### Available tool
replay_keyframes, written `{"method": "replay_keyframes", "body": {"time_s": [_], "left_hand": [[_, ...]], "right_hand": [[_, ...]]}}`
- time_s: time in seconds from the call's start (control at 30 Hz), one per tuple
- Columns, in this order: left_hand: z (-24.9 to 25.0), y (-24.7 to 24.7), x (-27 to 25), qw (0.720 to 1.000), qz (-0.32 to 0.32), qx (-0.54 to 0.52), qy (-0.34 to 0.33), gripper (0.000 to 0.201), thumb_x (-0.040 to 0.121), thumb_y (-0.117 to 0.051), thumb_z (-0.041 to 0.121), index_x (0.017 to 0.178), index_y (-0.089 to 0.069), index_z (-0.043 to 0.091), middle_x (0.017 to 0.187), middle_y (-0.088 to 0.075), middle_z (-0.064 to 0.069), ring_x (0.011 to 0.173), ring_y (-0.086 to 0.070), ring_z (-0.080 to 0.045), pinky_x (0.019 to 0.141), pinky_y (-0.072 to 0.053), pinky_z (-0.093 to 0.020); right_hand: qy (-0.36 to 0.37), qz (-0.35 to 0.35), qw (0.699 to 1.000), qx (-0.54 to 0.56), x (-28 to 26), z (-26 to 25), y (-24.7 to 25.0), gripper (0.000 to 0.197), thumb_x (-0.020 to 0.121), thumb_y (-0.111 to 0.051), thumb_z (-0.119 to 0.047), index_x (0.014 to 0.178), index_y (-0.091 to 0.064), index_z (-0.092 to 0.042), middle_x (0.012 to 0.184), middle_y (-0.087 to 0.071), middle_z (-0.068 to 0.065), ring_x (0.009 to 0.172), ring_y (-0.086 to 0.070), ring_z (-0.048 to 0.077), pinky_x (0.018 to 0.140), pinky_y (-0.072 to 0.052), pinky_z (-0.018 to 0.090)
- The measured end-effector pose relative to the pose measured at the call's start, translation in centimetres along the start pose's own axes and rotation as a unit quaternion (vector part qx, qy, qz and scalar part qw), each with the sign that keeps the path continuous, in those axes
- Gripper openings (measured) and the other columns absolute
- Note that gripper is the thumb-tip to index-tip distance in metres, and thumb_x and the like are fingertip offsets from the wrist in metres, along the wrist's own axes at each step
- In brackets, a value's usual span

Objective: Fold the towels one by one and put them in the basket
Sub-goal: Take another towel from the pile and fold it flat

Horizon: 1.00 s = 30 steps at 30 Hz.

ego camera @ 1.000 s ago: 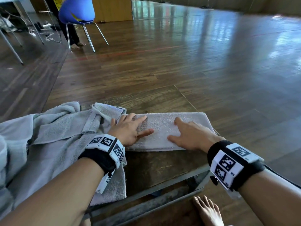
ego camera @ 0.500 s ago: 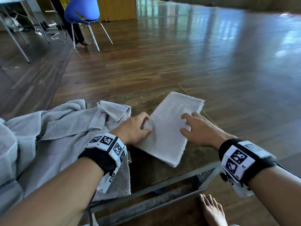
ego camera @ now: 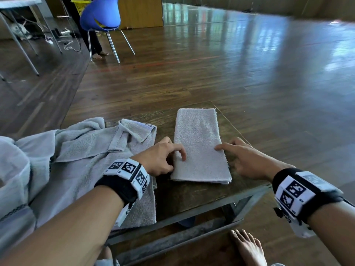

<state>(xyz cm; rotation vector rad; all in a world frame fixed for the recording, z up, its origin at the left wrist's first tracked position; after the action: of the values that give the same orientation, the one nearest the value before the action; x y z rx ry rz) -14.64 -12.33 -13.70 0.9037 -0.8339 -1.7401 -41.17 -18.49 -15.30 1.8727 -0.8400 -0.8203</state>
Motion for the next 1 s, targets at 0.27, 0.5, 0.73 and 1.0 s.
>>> {"method": "replay_keyframes", "body": {"time_s": [0.27,0.5,0.73,1.0], "left_hand": [[0.3,0.2,0.5,0.979,0.17,-0.093,-0.066,0.008,0.089,-0.071,0.021,0.095,-0.075,0.016,0.114,-0.053,0.0,0.098,-0.06,-0.013,0.091,-0.049,-0.019],[1.3,1.6,1.1,0.934,0.323,-0.146,-0.047,0.023,0.098,-0.06,0.03,0.088,-0.069,0.011,0.08,-0.07,-0.006,0.079,-0.065,-0.025,0.075,-0.052,-0.046],[0.2,2.2,2.0,0.917,0.355,-0.18,0.024,0.036,0.1,-0.055,0.035,0.079,-0.067,0.008,0.07,-0.063,0.001,0.065,-0.055,-0.013,0.06,-0.042,-0.033],[-2.2,0.3,3.1,0.95,0.185,-0.115,0.225,0.058,0.093,-0.058,0.039,0.046,-0.032,0.017,0.042,-0.032,0.005,0.04,-0.034,-0.011,0.046,-0.025,-0.029]], "right_hand": [[0.034,-0.011,0.999,0.021,-1.0,0.0,0.2,0.072,0.088,-0.06,0.001,0.146,-0.045,-0.039,0.132,-0.037,-0.004,0.12,-0.048,0.019,0.101,-0.04,0.022],[0.058,-0.037,0.996,0.059,-0.8,-0.9,0.5,0.085,0.077,-0.086,-0.036,0.148,-0.041,-0.038,0.153,-0.02,-0.005,0.139,-0.032,0.02,0.119,-0.033,0.043],[0.08,0.149,0.952,0.257,1.1,-2.2,1.8,0.007,0.091,-0.074,-0.031,0.089,-0.073,-0.025,0.084,-0.076,-0.012,0.079,-0.072,0.005,0.067,-0.056,0.029],[-0.12,-0.015,0.939,0.323,2.9,-3.0,0.1,0.019,0.095,-0.069,-0.026,0.095,-0.072,-0.007,0.074,-0.075,0.007,0.058,-0.072,0.018,0.051,-0.056,0.028]]}}
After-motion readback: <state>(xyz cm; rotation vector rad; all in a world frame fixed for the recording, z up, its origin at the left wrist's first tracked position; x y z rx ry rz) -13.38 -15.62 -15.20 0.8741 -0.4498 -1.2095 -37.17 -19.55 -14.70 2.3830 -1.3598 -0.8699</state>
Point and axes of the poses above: each hand's wrist, its own x-axis towards the middle knuckle, its own y-axis out of the back of the hand, z = x × y, the point moved 2 cm from there along x, towards the middle knuckle
